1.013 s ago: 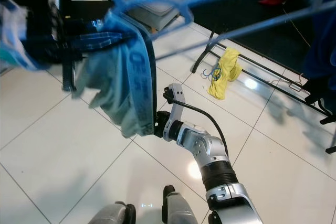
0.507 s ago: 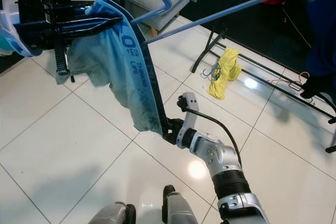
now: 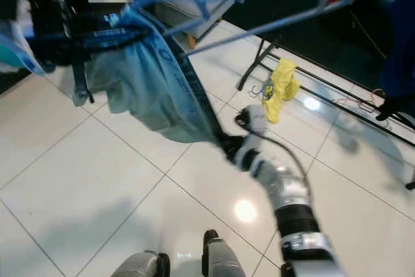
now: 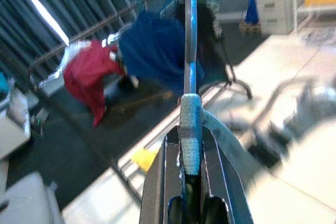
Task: Hang hanger
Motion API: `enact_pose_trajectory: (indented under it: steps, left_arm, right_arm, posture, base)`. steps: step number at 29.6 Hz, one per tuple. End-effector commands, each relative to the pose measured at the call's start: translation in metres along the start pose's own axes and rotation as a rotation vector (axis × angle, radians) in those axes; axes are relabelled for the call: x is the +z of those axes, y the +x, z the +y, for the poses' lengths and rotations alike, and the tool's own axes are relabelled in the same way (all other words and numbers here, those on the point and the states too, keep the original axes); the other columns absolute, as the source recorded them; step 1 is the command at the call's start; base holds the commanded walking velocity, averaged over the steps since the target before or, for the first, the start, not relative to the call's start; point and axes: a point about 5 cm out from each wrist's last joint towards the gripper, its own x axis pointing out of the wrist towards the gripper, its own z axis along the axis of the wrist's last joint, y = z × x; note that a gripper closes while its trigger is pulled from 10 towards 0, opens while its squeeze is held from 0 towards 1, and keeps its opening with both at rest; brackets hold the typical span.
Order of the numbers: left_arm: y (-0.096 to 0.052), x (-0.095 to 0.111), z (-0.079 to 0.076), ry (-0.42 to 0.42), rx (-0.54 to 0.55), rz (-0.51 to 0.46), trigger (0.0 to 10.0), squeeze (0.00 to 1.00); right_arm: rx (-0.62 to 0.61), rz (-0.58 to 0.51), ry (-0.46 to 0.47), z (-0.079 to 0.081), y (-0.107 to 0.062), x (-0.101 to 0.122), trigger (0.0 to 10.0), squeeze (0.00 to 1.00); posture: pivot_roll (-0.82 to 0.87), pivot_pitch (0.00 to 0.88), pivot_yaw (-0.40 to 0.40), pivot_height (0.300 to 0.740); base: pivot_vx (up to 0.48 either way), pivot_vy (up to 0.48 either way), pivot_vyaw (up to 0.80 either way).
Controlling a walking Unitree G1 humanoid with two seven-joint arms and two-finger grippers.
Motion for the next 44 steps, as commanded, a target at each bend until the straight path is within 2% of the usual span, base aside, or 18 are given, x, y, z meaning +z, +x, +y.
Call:
enact_pose_trajectory:
  steps: [1,5,6,16,20,21,25,26,27,28,29,31,33,36,44]
  left_arm:
    - [-0.003,-0.003,-0.001,0.064,-0.010,0.042,10.0,0.00]
    - [-0.004,-0.005,-0.001,0.071,-0.011,0.055,10.0,0.00]
    - [-0.004,-0.006,-0.001,0.071,-0.012,0.056,10.0,0.00]
    - [-0.003,-0.019,-0.009,0.090,-0.040,0.094,10.0,0.00]
    - [-0.004,-0.025,-0.014,0.105,-0.069,0.123,10.0,0.00]
    - [-0.005,-0.029,-0.019,0.103,-0.095,0.136,10.0,0.00]
    - [-0.005,-0.031,-0.023,0.101,-0.112,0.144,10.0,0.00]
    - [-0.005,-0.036,-0.028,0.102,-0.128,0.160,10.0,0.00]
    - [-0.005,-0.036,-0.028,0.102,-0.128,0.160,10.0,0.00]
    - [-0.004,-0.043,-0.033,0.111,-0.137,0.182,10.0,0.00]
    - [-0.004,-0.043,-0.033,0.111,-0.137,0.182,10.0,0.00]
    - [-0.004,-0.057,-0.042,0.144,-0.150,0.238,10.0,0.00]
    - [-0.004,-0.057,-0.042,0.144,-0.150,0.238,10.0,0.00]
    - [-0.006,-0.067,-0.046,0.175,-0.163,0.291,10.0,0.00]
    - [-0.009,-0.077,-0.043,0.226,-0.144,0.366,10.0,0.00]
  right_arm:
    - [-0.092,0.011,-0.005,-0.018,-0.012,-0.001,0.0,0.00]
    - [-0.115,-0.005,-0.021,-0.027,-0.019,0.007,0.0,0.00]
    - [-0.138,-0.005,-0.058,-0.033,-0.023,0.011,0.0,0.00]
    - [-0.203,-0.064,-0.171,-0.040,-0.027,0.032,0.0,0.00]
    - [-0.202,-0.071,-0.176,-0.043,-0.030,0.041,0.0,0.00]
    - [-0.192,-0.081,-0.146,-0.045,-0.032,0.049,0.0,0.00]
    - [-0.183,-0.089,-0.123,-0.047,-0.033,0.054,0.0,0.00]
    - [-0.143,-0.108,-0.079,-0.045,-0.035,0.063,1.8,0.00]
    - [-0.143,-0.108,-0.079,-0.045,-0.035,0.063,1.8,0.00]
    - [-0.077,-0.141,-0.035,-0.039,-0.036,0.076,10.0,0.00]
    - [-0.077,-0.141,-0.035,-0.039,-0.036,0.076,10.0,0.00]
    - [0.033,-0.185,0.007,-0.025,-0.038,0.096,10.0,0.00]
    - [0.033,-0.185,0.007,-0.025,-0.038,0.096,10.0,0.00]
    - [0.103,-0.201,0.011,-0.013,-0.039,0.108,10.0,0.00]
    - [0.147,-0.194,0.032,-0.006,-0.038,0.109,10.0,0.00]
  posture:
    - [0.04,0.111,0.077,0.740]
    - [0.03,0.110,0.075,0.740]
    - [0.03,0.110,0.074,0.740]
    - [0.03,0.119,0.076,0.740]
    - [0.02,0.122,0.076,0.740]
    - [0.02,0.124,0.073,0.740]
    - [0.02,0.124,0.073,0.740]
    - [0.02,0.124,0.070,0.740]
    - [0.02,0.124,0.070,0.740]
    - [0.01,0.126,0.066,0.740]
    - [0.01,0.126,0.066,0.740]
    - [0.00,0.126,0.061,0.740]
    - [0.00,0.126,0.061,0.740]
    - [0.00,0.126,0.059,0.740]
    - [0.00,0.125,0.054,0.740]
  base:
    - [0.000,0.000,0.00]
    - [0.000,0.000,0.00]
    - [0.000,0.000,0.00]
    - [0.000,0.000,0.00]
    - [0.000,0.000,0.00]
    - [0.000,0.000,0.00]
    - [0.000,0.000,0.00]
    - [0.000,0.000,0.00]
    - [0.000,0.000,0.00]
    - [0.000,0.000,0.00]
    - [0.000,0.000,0.00]
    - [0.000,0.000,0.00]
    - [0.000,0.000,0.00]
    - [0.000,0.000,0.00]
    - [0.000,0.000,0.00]
